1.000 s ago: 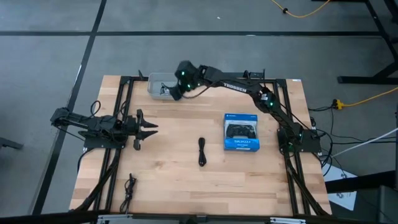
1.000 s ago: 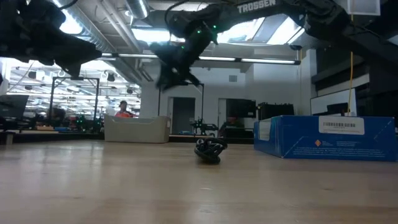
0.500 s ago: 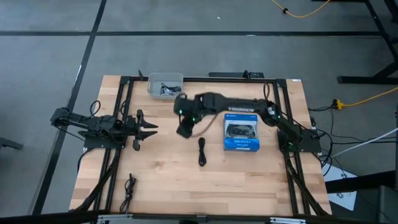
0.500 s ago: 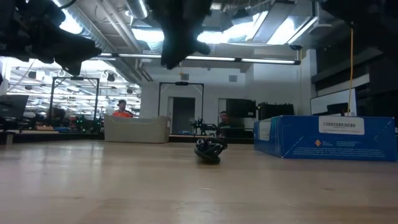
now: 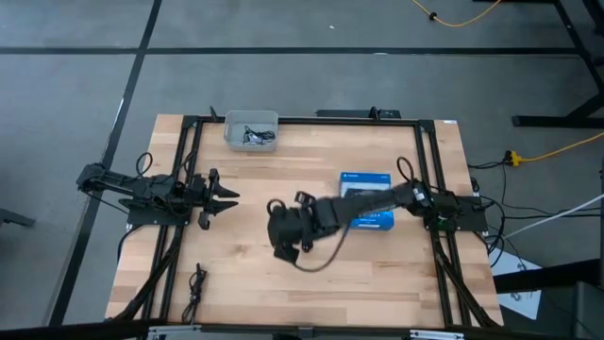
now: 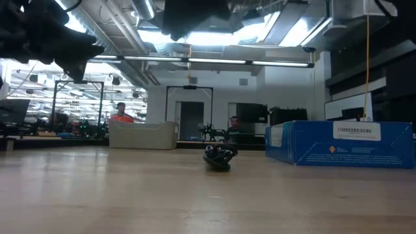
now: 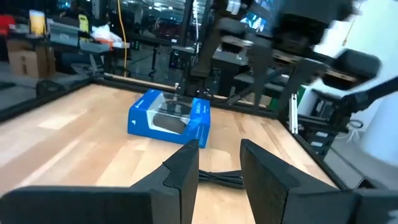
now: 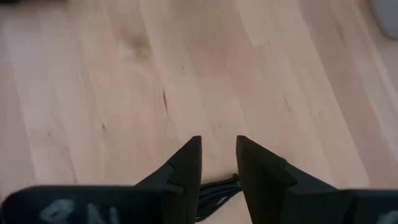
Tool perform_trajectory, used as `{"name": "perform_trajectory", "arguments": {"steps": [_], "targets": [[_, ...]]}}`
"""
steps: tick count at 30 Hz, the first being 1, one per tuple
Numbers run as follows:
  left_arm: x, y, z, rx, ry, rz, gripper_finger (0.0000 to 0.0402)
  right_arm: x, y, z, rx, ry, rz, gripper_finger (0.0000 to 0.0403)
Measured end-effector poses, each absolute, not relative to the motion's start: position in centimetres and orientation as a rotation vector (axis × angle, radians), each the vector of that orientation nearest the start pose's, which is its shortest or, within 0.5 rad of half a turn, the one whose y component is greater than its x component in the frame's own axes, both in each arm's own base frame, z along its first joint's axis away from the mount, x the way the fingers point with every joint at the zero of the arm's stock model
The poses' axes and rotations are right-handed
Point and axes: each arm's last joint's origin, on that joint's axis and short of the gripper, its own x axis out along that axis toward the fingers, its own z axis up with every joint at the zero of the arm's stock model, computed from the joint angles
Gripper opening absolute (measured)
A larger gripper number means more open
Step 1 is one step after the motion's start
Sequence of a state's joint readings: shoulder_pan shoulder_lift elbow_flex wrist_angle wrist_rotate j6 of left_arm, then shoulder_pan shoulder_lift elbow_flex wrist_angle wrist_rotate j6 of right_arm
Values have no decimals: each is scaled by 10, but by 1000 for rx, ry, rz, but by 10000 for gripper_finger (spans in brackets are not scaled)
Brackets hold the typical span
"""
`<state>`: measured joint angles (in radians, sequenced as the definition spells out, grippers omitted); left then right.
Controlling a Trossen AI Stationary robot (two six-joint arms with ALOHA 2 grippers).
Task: Pick and place USB-C Cables
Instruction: Put the black charger cable into the gray bin
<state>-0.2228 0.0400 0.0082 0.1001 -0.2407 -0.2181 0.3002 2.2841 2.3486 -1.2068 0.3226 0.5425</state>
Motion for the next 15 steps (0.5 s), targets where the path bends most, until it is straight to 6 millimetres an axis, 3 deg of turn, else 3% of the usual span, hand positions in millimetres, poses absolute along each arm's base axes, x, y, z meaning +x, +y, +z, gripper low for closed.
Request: {"name": "perform_trajectory", "arguments": {"steps": [8,15], "targets": [[98,-15,173,-330,-69,8,110,439,177,292,97,920,-425,103],[98,-16,173,-477,-64,-18,110,429,197,264,99,907,-531,103]]}}
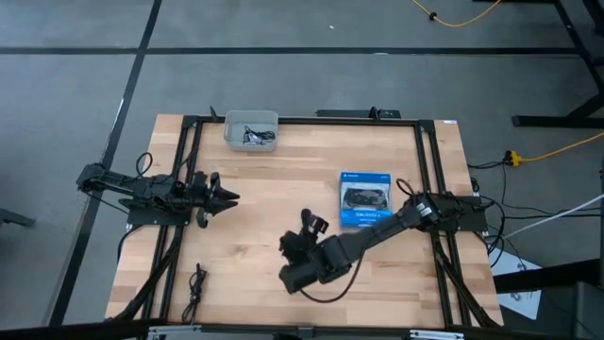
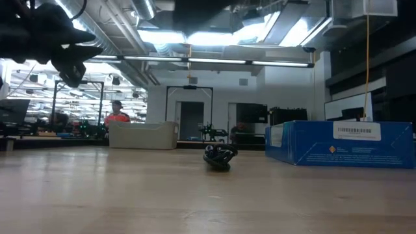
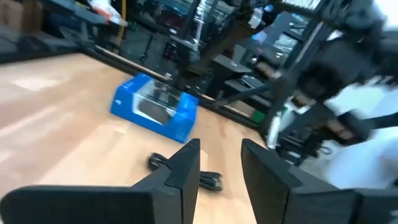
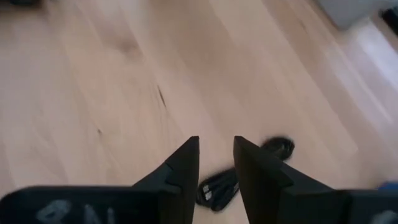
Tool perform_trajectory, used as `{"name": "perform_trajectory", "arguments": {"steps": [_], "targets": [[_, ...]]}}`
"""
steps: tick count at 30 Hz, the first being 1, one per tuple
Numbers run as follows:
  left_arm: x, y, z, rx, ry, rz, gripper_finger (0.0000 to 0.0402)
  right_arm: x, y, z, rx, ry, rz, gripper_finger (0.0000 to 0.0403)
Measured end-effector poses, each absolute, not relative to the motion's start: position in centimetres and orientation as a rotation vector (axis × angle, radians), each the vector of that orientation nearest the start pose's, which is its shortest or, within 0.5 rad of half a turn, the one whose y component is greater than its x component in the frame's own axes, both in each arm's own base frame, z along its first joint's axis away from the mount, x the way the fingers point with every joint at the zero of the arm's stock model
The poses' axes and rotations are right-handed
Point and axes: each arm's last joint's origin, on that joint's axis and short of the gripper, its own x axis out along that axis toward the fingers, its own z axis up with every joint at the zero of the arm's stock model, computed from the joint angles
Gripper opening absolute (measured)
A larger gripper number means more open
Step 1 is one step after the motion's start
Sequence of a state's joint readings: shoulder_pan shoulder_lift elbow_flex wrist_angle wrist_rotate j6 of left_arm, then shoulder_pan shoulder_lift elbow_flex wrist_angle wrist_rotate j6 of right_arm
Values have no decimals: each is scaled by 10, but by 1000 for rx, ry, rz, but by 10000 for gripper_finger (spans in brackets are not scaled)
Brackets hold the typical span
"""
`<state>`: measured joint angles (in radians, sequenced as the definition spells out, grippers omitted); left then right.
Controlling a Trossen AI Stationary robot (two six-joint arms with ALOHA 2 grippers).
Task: Pick and place USB-C Cables
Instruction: Put the black charger cable into the gray bin
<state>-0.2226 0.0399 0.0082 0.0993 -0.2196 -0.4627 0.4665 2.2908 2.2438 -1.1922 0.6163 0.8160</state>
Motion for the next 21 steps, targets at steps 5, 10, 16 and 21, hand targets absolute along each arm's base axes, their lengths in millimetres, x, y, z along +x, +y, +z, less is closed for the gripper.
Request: {"name": "perform_trajectory", "arguments": {"steps": [5,10,16,21], "targets": [[97,-20,173,-506,-28,-162,110,419,207,230,149,937,-608,103],[97,-21,172,-510,-9,-217,110,409,215,204,235,918,-687,103],[97,-21,164,-617,85,-181,110,413,217,181,265,829,-686,103],[99,-21,163,-709,144,-134,110,423,209,179,208,816,-634,103]]}}
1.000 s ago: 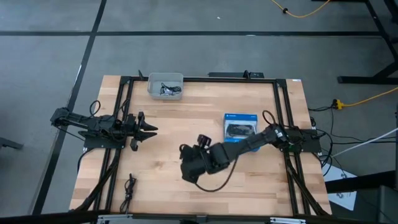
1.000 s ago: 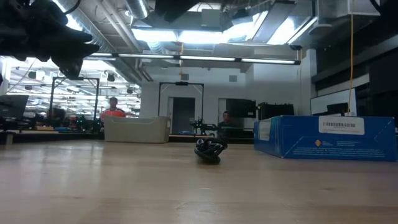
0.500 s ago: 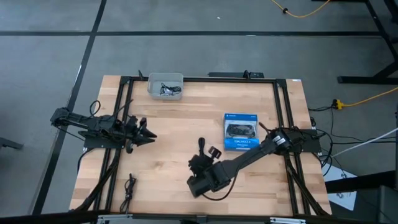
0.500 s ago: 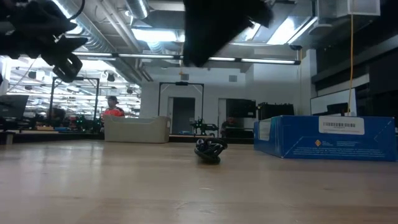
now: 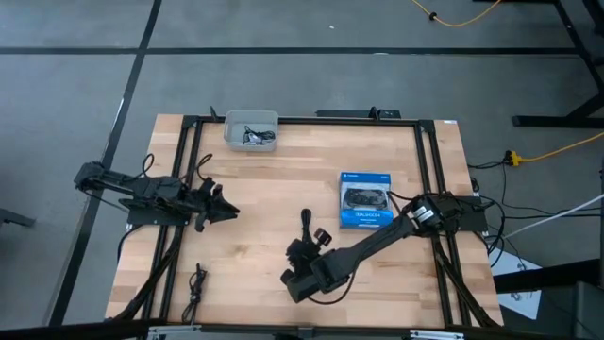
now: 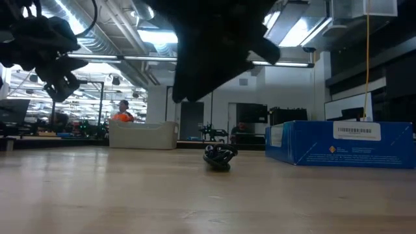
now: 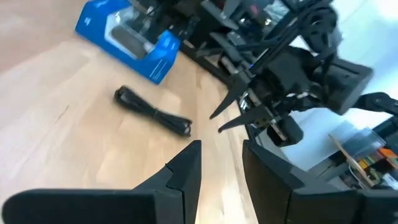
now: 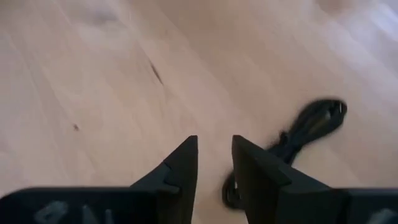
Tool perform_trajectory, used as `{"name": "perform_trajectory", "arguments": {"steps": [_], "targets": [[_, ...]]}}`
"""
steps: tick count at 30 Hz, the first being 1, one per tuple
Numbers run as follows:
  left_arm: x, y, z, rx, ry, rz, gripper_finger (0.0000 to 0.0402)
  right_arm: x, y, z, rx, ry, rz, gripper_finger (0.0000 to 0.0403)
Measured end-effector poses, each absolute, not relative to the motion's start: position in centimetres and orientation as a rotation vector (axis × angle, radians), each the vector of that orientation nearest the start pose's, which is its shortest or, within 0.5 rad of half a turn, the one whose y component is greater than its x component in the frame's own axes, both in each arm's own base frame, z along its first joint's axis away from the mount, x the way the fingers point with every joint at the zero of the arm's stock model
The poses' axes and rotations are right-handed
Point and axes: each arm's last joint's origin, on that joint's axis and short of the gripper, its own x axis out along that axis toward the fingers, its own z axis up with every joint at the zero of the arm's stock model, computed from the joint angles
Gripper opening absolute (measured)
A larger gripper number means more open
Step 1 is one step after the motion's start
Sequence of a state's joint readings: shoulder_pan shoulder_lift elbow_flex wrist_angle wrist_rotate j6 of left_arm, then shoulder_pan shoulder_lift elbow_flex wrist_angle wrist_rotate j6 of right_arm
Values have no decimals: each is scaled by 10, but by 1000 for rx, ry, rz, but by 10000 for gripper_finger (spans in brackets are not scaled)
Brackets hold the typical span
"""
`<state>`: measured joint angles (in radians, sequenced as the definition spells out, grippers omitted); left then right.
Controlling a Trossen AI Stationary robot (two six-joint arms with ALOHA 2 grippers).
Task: Pick and place USB-C Cables
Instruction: Put the black charger cable into the gray bin
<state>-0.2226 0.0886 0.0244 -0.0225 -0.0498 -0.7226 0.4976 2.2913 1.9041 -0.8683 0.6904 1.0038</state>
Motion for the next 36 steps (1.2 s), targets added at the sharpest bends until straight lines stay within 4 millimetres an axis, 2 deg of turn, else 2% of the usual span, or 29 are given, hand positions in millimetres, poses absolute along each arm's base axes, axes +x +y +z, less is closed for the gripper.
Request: {"name": "perform_trajectory", "arguments": {"steps": [5,13,18,22,32,36], "targets": [[103,-22,168,-707,181,-121,110,436,192,181,160,815,-613,103],[109,-22,182,-508,192,-98,110,445,171,180,165,848,-619,103],[111,-18,206,-462,105,49,110,448,162,180,176,866,-618,103],[112,-18,232,-382,59,59,109,450,157,180,175,877,-614,103],[127,-29,272,-299,329,100,98,450,156,179,158,890,-599,103],[130,-36,281,-273,459,54,94,450,156,180,143,895,-592,103]]}}
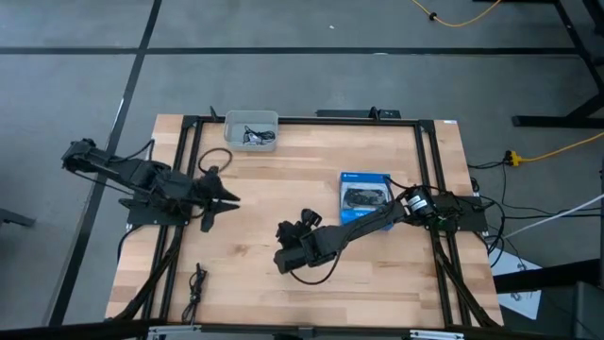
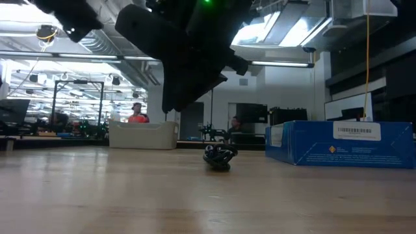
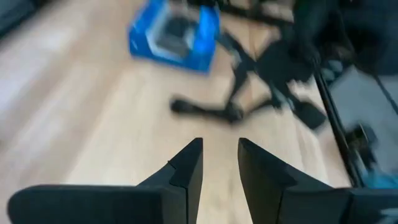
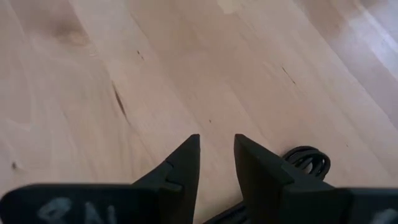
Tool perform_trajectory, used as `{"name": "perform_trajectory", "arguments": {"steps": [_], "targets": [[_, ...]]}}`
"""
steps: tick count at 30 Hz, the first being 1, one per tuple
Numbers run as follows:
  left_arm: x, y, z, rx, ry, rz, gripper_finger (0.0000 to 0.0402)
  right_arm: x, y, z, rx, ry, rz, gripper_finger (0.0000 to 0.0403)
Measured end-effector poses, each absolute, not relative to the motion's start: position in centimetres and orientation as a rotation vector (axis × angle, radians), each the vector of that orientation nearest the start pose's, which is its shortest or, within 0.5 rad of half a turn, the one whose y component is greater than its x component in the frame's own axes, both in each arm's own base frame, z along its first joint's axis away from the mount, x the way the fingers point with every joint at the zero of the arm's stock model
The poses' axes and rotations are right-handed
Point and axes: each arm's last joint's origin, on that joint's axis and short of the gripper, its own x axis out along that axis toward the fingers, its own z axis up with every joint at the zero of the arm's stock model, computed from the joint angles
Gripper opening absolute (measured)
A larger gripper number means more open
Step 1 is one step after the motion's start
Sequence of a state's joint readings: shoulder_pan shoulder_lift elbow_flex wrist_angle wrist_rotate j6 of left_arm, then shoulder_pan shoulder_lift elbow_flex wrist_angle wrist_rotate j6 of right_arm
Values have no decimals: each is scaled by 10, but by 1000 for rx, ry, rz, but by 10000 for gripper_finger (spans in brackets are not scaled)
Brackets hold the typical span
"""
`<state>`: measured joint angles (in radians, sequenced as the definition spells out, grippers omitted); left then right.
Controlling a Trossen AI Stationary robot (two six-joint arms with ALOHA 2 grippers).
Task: Pick and place USB-C Cables
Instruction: Put the black charger cable into the gray bin
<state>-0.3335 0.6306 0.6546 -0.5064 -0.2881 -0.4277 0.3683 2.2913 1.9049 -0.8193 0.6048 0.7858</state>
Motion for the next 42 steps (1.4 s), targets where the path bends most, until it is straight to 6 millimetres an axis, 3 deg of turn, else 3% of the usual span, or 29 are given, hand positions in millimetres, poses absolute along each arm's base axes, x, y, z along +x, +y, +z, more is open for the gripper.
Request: {"name": "perform_trajectory", "arguments": {"steps": [6,13,18,27,35,42], "targets": [[119,-43,274,-478,723,64,93,451,156,179,140,919,-563,103],[92,-42,253,-832,1104,300,93,452,155,179,132,917,-554,103],[84,-46,250,-930,1185,382,93,453,155,180,116,916,-541,103],[102,-79,239,-850,1312,295,93,453,155,180,83,926,-524,103],[110,-108,220,-799,1413,394,93,453,155,180,19,945,-494,103],[117,-117,216,-663,1280,352,93,445,130,189,-7,1013,-595,103]]}}
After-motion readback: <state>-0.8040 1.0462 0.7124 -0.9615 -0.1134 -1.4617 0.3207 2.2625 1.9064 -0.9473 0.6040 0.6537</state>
